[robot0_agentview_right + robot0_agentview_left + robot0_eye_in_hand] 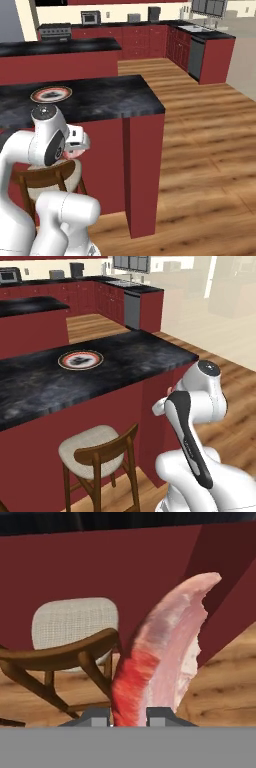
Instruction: Take the steak from the fridge and place it on the digital scale on the counter by the fridge. Wait a few seconds for a reading, then move it to the plate on the dining counter.
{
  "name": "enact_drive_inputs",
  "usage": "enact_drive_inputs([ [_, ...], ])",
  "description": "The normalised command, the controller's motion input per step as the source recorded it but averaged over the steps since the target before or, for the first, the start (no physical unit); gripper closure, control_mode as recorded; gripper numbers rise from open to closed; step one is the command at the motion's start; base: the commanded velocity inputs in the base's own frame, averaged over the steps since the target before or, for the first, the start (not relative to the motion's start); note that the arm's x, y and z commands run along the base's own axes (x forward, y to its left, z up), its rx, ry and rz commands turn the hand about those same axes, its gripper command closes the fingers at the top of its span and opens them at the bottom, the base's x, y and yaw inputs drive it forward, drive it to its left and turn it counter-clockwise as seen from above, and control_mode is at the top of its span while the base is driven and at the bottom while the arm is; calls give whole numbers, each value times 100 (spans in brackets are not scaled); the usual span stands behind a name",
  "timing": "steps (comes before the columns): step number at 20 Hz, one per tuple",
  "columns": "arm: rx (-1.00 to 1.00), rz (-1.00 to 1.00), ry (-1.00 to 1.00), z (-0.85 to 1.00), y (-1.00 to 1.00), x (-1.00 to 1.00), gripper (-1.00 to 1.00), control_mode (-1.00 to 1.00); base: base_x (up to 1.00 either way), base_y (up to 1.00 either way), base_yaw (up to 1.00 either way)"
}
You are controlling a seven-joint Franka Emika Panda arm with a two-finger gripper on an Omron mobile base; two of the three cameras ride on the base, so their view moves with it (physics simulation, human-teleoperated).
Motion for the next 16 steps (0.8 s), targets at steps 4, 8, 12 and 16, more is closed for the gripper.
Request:
enact_drive_inputs([
  [4,0,-15,-6,46,24,-14,100,-100,0,0,0],
  [8,0,-7,-31,91,7,-56,100,-100,0,0,0],
  [12,0,-1,-28,93,0,-28,100,-100,0,0,0],
  [16,4,4,-17,69,18,21,100,-100,0,0,0],
])
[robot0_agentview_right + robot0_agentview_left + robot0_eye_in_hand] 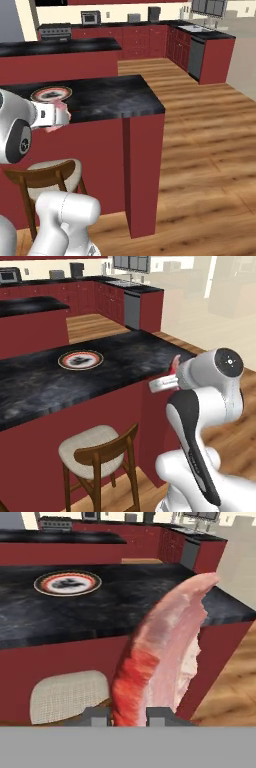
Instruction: Take the steak from the fridge and place it on the digital scale on the counter by the fridge. Wait a few seconds for a reading, then move it to the plate on the dining counter.
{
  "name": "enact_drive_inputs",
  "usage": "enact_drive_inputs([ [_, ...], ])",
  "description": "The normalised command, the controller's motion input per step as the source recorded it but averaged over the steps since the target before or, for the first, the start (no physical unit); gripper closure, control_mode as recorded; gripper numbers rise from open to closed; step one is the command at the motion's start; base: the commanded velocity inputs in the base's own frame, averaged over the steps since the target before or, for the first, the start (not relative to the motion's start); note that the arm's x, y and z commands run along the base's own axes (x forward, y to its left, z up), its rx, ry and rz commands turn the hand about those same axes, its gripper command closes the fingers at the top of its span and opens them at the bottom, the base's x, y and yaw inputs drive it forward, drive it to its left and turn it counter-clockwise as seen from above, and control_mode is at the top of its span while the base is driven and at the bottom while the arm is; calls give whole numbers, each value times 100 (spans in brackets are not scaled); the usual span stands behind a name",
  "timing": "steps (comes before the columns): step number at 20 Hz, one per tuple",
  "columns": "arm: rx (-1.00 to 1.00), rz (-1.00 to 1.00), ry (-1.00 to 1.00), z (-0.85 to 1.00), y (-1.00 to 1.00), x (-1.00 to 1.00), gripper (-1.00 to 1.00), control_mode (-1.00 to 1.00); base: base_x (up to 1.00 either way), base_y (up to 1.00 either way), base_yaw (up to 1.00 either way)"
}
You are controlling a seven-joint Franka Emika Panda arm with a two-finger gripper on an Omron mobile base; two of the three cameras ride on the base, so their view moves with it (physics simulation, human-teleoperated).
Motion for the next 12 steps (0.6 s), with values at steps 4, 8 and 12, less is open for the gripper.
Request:
enact_drive_inputs([
  [4,11,9,-1,60,29,72,100,-100,0,0,0],
  [8,8,12,0,43,52,74,100,-100,0,0,0],
  [12,0,6,8,4,89,74,100,-100,0,0,0],
])
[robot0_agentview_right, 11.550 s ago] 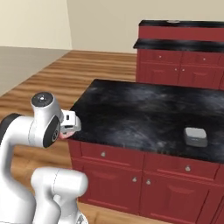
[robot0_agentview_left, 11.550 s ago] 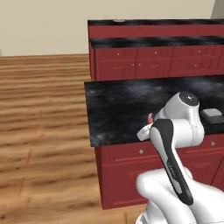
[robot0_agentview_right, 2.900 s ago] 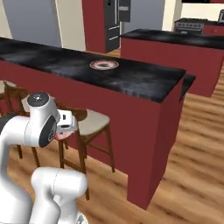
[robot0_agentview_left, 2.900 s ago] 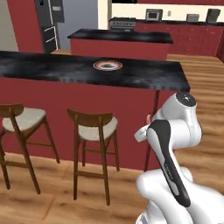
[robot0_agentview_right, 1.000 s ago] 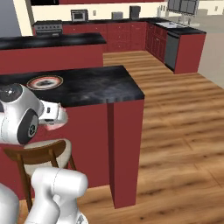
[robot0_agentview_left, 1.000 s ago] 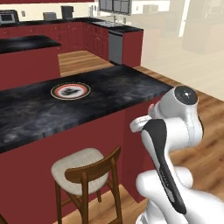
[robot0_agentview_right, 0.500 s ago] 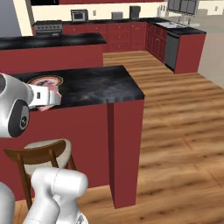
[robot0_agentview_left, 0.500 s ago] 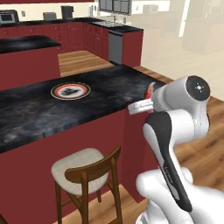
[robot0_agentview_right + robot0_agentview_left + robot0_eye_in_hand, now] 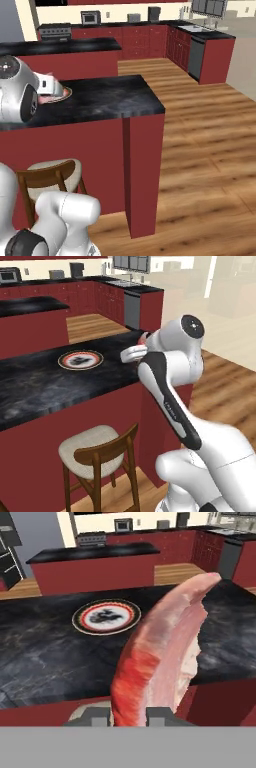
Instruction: Take the steak from the fridge and place it on the digital scale on the counter by the fridge. Wait a few seconds for a reading, then move it to the plate on the dining counter.
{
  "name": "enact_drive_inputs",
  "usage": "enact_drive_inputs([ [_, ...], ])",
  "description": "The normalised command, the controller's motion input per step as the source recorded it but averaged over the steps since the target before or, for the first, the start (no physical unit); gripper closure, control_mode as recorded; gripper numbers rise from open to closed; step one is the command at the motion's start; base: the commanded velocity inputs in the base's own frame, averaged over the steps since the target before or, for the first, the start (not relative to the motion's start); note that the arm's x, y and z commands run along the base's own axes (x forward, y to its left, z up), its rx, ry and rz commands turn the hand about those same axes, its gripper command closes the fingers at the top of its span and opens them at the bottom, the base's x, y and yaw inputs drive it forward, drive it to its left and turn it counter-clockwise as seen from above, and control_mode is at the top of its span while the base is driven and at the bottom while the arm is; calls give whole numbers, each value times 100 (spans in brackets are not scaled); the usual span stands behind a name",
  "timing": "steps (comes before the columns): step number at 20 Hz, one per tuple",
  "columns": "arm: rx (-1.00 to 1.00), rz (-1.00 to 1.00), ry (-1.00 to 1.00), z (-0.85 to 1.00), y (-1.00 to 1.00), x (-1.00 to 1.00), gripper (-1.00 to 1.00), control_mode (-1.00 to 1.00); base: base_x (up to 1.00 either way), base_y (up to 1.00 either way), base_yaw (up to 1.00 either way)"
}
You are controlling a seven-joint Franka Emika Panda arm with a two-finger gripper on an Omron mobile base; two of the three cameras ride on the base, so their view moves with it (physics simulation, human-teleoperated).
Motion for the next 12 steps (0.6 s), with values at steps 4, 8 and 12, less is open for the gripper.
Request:
enact_drive_inputs([
  [4,-3,0,19,-8,88,82,100,-100,0,0,0],
  [8,-2,0,24,-15,53,80,100,-100,0,0,0],
  [12,-7,0,17,-34,46,78,100,-100,0,0,0],
])
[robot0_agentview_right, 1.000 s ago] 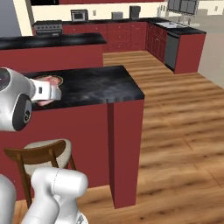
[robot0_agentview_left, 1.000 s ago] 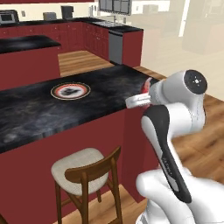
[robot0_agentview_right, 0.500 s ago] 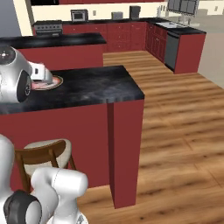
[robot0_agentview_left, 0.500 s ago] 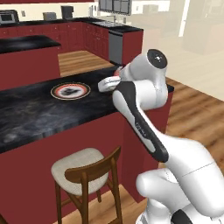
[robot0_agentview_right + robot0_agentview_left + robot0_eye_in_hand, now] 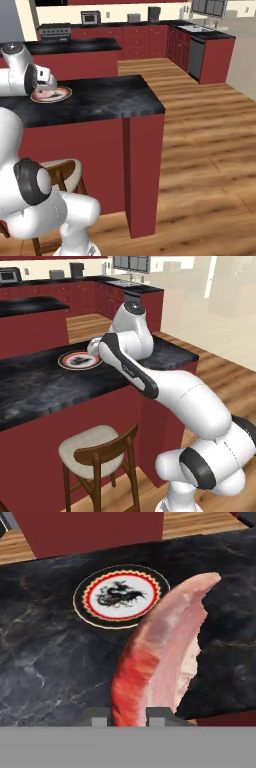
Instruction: Take the steak from the fridge and place it on the digital scale on the counter by the fridge. Wait a few seconds for a reading, then move it to the plate on the dining counter.
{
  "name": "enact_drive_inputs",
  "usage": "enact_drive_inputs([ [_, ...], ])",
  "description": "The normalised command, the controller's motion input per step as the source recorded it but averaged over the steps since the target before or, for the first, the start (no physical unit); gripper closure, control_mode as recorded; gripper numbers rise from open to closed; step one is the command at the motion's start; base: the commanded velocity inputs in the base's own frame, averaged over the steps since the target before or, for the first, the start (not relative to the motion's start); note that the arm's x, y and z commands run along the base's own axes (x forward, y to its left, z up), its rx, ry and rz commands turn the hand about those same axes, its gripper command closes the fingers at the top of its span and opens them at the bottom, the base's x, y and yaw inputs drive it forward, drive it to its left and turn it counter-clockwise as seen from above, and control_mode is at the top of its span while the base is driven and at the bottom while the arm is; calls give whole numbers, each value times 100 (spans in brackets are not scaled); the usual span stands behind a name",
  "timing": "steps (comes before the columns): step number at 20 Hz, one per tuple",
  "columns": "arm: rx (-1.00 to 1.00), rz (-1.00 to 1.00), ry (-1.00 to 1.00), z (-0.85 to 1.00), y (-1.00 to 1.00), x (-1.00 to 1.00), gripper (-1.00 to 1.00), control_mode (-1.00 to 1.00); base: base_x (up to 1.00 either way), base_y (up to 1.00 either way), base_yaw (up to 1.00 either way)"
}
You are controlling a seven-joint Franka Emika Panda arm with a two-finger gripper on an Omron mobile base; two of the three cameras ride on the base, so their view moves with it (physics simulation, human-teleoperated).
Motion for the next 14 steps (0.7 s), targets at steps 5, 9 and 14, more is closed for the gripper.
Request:
enact_drive_inputs([
  [5,-11,0,5,-37,45,68,100,-100,0,0,0],
  [9,-13,0,0,-43,34,60,100,-100,0,0,0],
  [14,-8,1,2,-36,30,62,100,-100,0,0,0],
])
